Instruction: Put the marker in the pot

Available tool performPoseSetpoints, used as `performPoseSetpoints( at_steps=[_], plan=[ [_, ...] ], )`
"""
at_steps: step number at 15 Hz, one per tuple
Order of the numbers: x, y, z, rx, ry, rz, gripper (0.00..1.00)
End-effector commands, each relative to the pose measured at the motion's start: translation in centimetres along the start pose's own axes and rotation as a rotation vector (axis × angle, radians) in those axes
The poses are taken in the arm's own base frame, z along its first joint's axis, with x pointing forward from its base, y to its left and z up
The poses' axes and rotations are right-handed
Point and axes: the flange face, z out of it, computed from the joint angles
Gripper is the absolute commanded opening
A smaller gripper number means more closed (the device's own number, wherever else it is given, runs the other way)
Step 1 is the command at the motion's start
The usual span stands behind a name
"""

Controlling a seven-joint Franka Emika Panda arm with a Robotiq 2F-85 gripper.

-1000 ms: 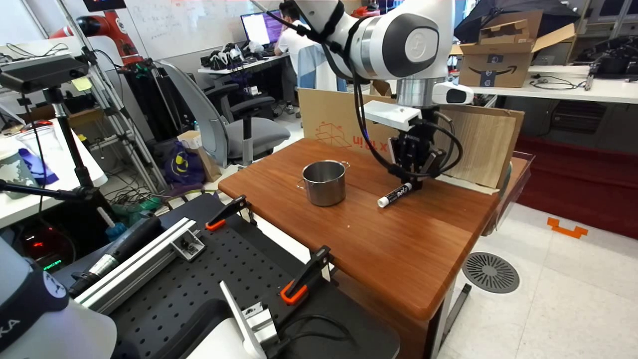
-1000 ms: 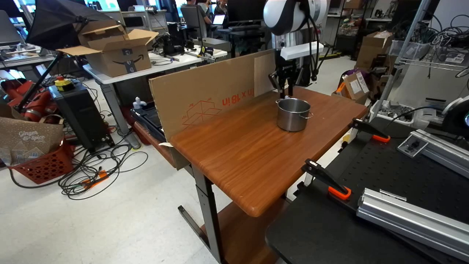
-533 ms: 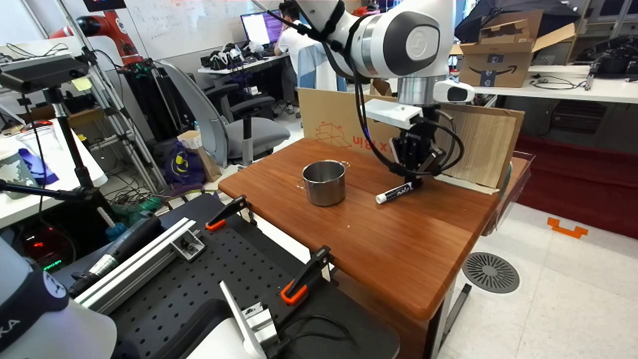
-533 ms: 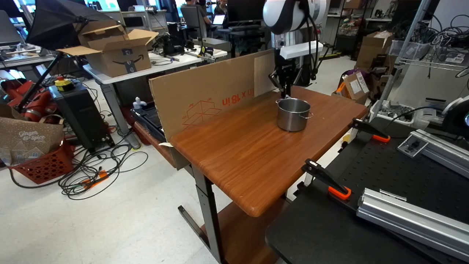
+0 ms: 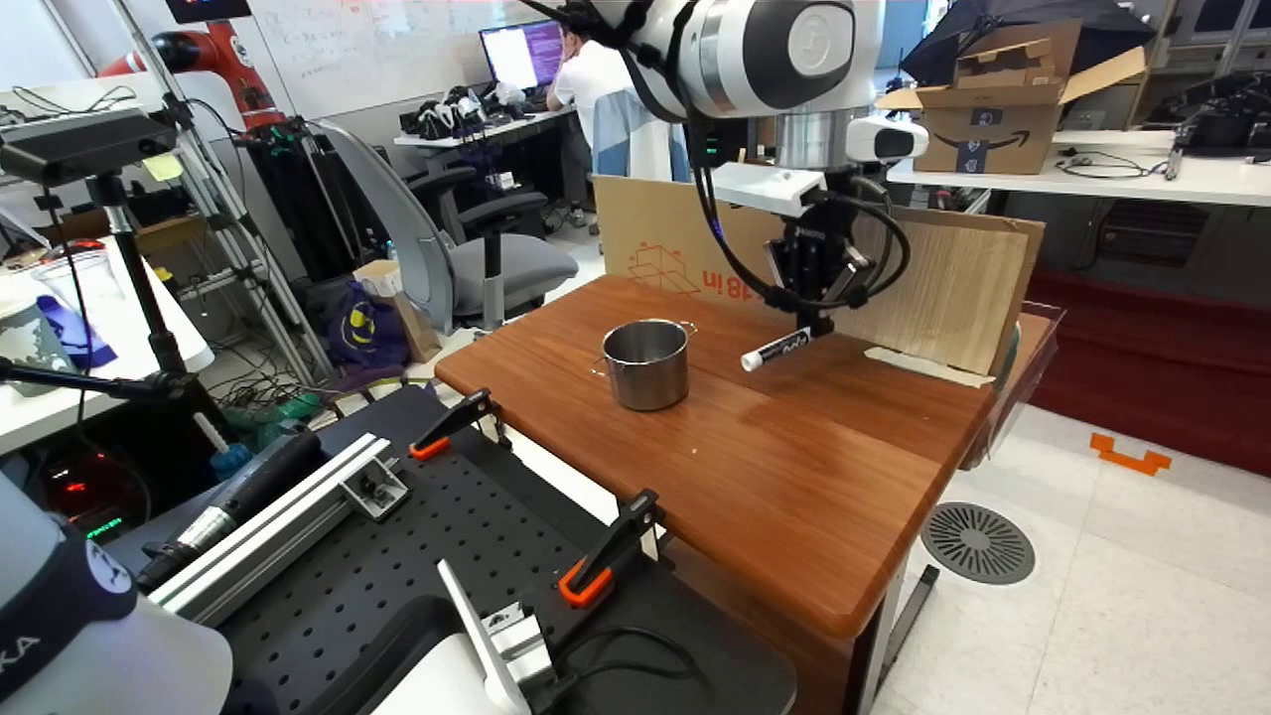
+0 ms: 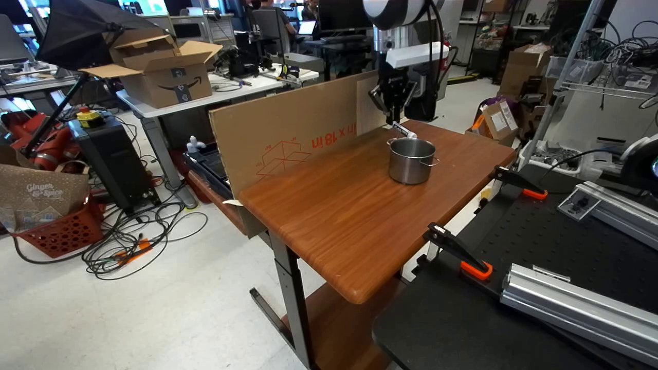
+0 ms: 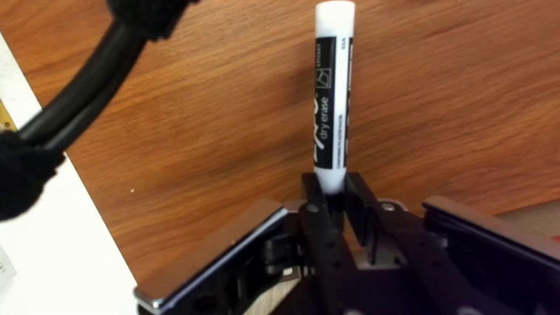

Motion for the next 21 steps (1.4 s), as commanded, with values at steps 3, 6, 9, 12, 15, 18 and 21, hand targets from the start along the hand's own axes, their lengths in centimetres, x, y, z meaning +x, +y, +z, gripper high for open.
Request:
performPoseSetpoints(
  at_steps=[3, 6, 9, 12, 15, 18, 21],
  plan=[
    [-3.6, -1.4, -5.1, 0.016, 0.138, 0.0, 0.05],
    [-5.9, -2.2, -7.0, 0.037, 0.222, 0.003, 0.05],
    [-8.5, -3.2, -8.1, 0.055, 0.326, 0.0, 0.05],
    [-10.9, -3.9, -8.5, 0.075, 0.412, 0.007, 0.05],
    [-13.0, -4.2, -8.2, 0.074, 0.465, -0.007, 0.05],
    [-14.5, -4.5, -7.6, 0.051, 0.491, -0.031, 0.05],
    [-15.2, -5.3, -7.2, 0.023, 0.51, -0.05, 0.05]
  ],
)
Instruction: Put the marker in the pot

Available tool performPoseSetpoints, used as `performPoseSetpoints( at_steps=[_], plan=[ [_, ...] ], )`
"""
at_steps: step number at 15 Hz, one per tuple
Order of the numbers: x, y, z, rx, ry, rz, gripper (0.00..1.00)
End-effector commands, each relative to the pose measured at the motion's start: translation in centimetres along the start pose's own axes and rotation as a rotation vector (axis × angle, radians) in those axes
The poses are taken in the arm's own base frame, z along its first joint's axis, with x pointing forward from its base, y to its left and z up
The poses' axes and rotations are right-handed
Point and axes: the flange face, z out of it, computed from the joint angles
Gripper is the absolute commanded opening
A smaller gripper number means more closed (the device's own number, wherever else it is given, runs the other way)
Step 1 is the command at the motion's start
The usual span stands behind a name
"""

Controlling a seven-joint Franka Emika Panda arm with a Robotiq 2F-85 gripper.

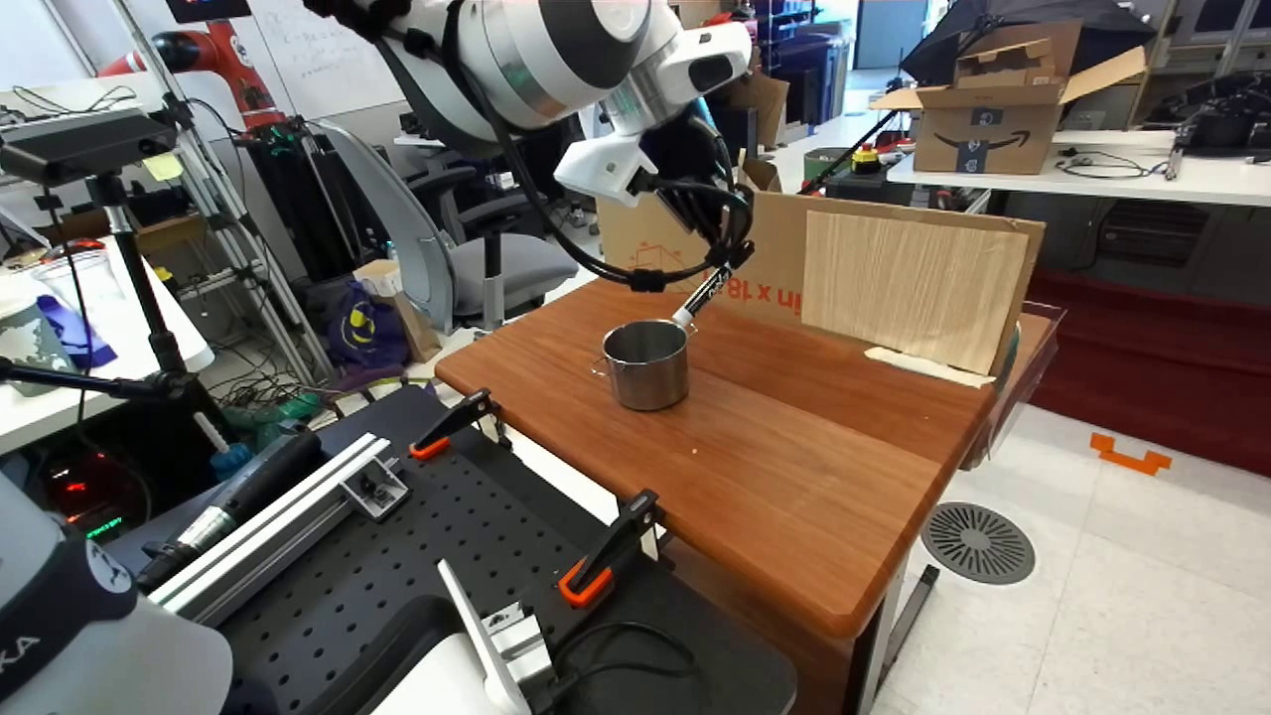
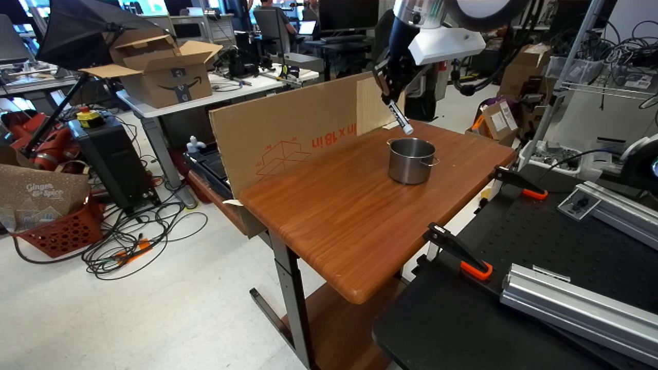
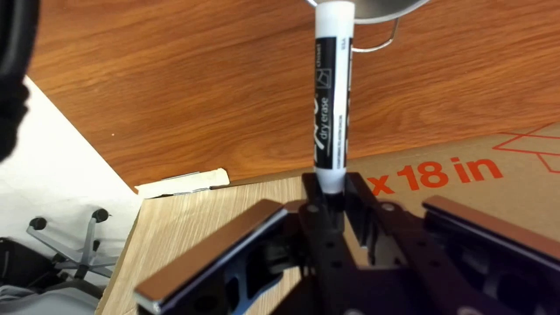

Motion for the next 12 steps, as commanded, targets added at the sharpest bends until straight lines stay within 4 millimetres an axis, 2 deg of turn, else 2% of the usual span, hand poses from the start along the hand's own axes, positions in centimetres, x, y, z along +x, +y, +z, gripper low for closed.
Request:
performPoseSetpoints(
  at_steps=[1, 7, 12],
  plan=[
    [-0.7, -0.8, -0.8, -0.013, 0.039, -0.017, 0.05],
    [-2.2, -3.1, -0.5, -0.026, 0.038, -0.06, 0.05],
    [-4.2, -3.3, 0.3, -0.032, -0.001, -0.088, 0.05]
  ],
)
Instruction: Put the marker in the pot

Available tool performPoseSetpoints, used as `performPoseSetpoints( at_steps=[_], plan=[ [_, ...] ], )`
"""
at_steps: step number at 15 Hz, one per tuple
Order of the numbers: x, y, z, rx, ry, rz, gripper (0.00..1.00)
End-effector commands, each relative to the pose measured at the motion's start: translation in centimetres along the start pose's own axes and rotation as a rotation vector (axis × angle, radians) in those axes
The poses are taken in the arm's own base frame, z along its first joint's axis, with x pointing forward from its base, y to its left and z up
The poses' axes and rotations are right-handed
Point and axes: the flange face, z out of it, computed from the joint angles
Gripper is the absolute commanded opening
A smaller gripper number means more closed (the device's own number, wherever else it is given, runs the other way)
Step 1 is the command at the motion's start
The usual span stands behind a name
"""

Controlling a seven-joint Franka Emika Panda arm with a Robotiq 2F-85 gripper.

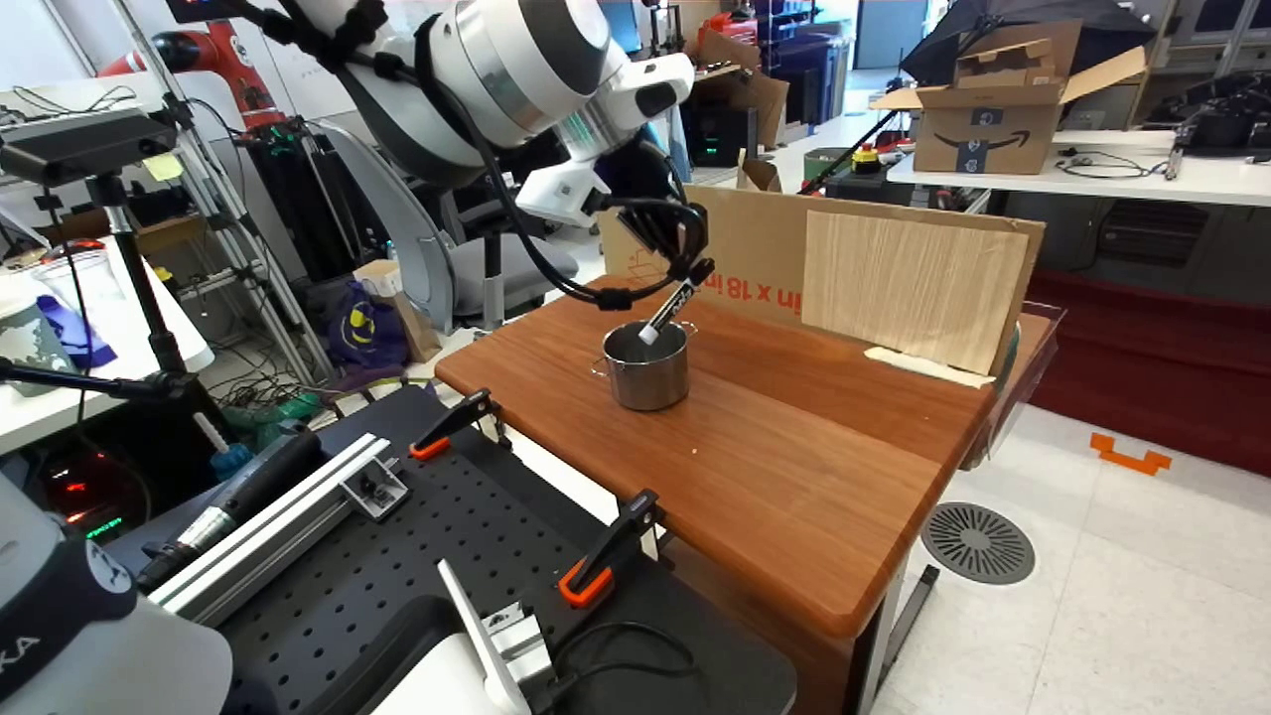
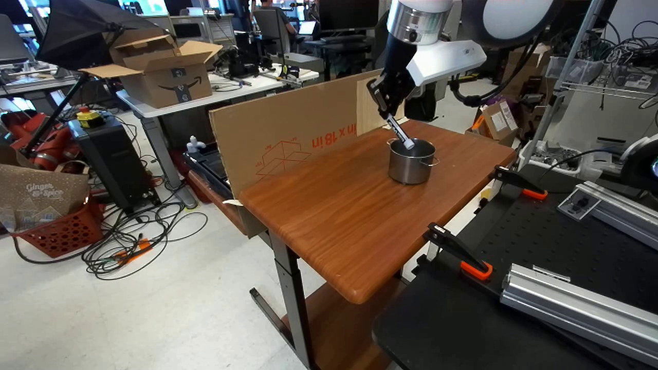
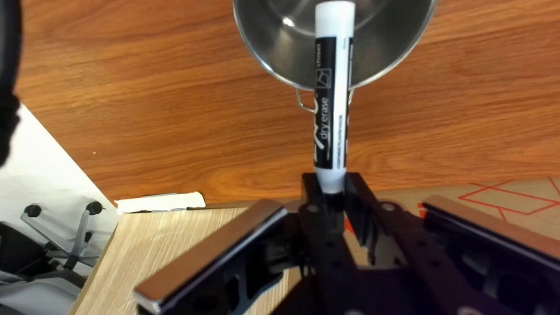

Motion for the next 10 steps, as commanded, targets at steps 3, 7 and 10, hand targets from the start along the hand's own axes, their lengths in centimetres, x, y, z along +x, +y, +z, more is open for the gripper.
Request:
performPoseSetpoints(
  at_steps=[3, 7, 10],
  plan=[
    [-1.5, 0.0, 0.7, -0.008, -0.018, -0.028, 0.05],
    [-2.2, -0.3, 1.3, -0.019, -0.041, -0.043, 0.05],
    [-2.5, -0.6, 1.4, -0.017, -0.051, -0.051, 0.44]
  ],
)
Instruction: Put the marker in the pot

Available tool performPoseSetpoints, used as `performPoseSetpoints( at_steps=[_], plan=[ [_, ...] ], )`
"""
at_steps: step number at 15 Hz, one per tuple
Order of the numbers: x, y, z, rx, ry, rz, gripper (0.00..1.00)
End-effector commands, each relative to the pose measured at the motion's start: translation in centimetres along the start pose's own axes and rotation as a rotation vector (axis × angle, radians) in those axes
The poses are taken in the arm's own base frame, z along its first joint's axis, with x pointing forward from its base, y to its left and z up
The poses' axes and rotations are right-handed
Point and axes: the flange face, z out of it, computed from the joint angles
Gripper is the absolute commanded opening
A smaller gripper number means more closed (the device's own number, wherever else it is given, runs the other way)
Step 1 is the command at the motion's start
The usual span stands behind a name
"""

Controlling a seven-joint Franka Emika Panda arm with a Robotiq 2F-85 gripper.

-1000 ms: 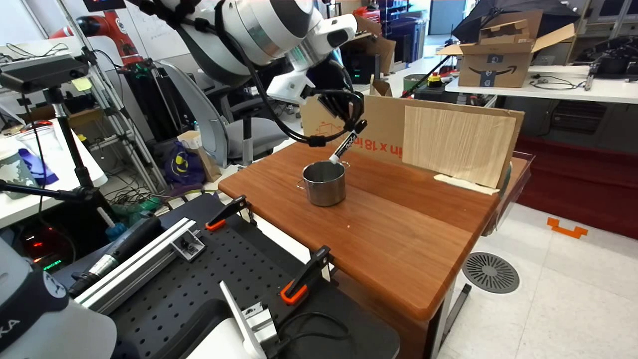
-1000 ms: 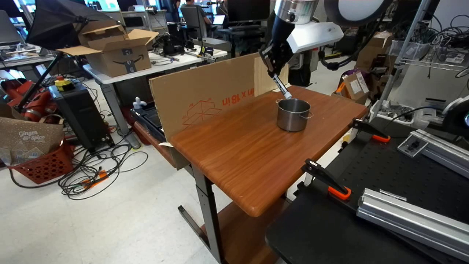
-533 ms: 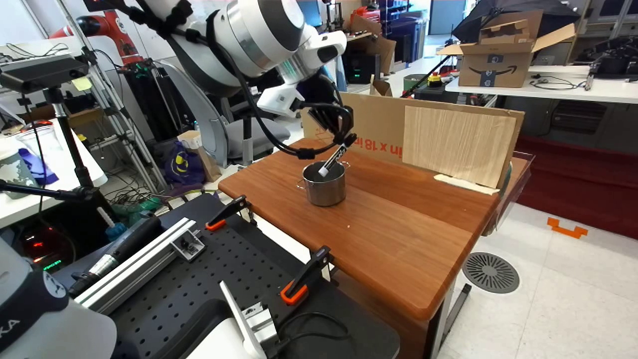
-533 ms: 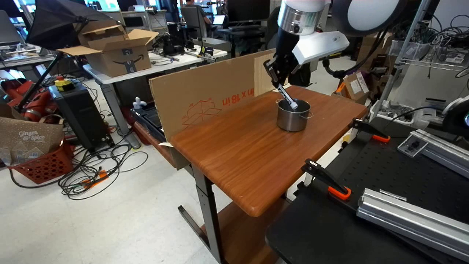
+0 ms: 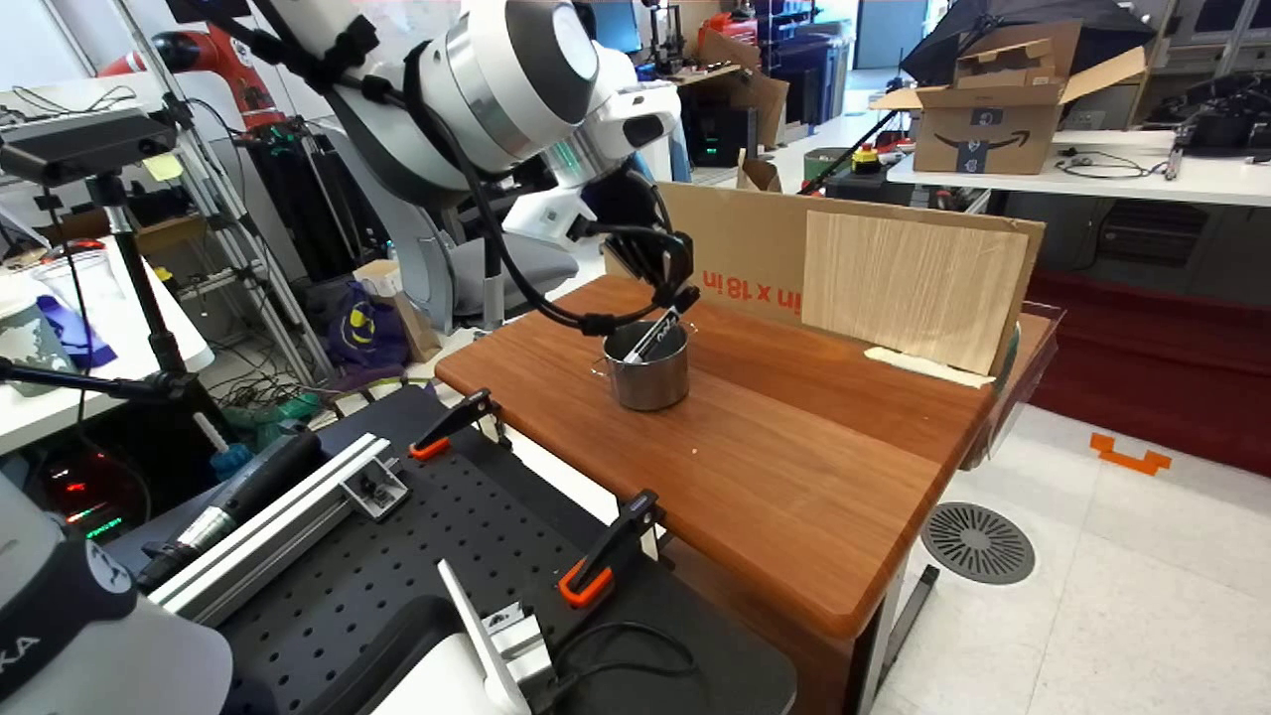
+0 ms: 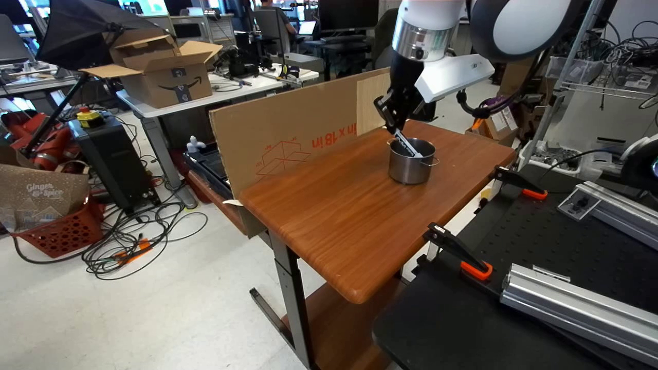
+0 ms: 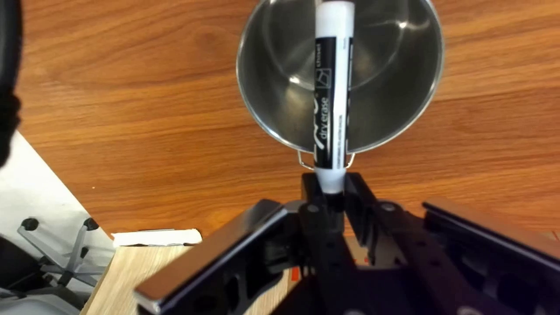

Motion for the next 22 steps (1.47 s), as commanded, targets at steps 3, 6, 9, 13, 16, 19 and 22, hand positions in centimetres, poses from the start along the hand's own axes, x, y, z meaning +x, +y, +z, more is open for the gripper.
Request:
performPoseSetpoints(
  at_steps=[3, 6, 9, 13, 16, 19, 22],
  plan=[
    [-0.2, -0.4, 0.1, -0.001, -0.005, -0.024, 0.58],
    [-0.3, -0.5, 0.0, 0.003, -0.009, -0.025, 0.81],
    [-0.3, -0.5, -0.1, 0.006, -0.013, -0.027, 0.99],
    [-0.2, -0.4, -1.1, 0.016, -0.026, -0.028, 1.0],
    [0.7, 0.2, -3.0, 0.036, -0.007, -0.005, 1.0],
    [1.3, 0.7, -5.0, 0.049, -0.025, 0.003, 1.0],
    [1.9, 0.9, -6.9, 0.046, -0.09, -0.009, 1.0]
  ],
)
